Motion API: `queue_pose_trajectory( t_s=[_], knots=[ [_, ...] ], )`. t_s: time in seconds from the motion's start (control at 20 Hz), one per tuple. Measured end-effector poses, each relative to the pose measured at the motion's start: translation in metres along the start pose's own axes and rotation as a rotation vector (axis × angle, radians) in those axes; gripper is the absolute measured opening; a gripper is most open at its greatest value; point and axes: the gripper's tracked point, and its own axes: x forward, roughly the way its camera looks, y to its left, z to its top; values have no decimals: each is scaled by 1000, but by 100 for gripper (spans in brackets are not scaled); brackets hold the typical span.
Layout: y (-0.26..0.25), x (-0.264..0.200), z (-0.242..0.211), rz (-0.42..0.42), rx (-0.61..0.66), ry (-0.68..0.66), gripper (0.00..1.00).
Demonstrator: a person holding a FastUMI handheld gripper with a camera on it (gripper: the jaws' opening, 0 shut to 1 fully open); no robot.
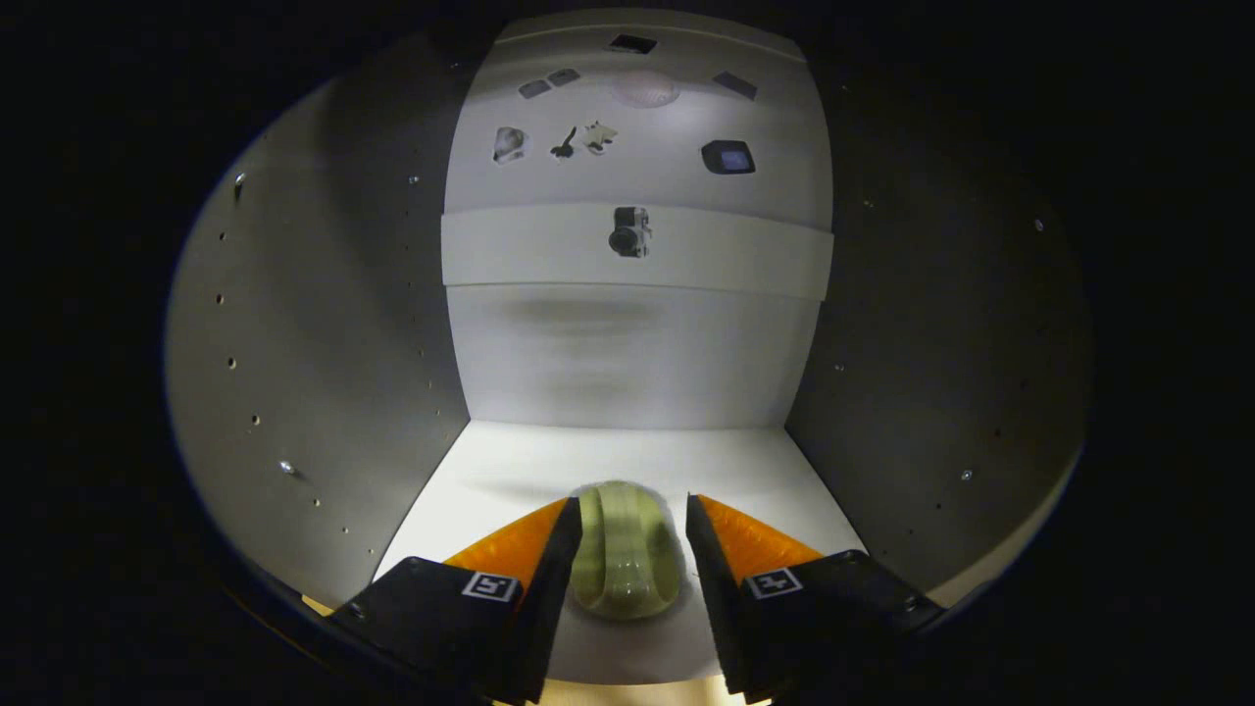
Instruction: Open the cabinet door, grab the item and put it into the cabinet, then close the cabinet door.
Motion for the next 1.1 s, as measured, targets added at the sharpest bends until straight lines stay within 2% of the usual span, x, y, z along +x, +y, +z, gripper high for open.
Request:
queue_pose_trajectory(
  t_s=[0.1, 0.2, 0.25, 0.5, 0.85, 1.1],
  knots=[
    [-2, -15, 13, -1, 6, -38, 67],
    [-2, -33, 25, 1, 16, -78, 70],
    [-1, -46, 30, 7, 24, -99, 78],
    [1, -116, 33, 4, 20, -164, 98],
    [3, -230, 31, -19, 7, -279, 98],
    [12, -291, 7, -12, 6, -306, 98]
  ],
)
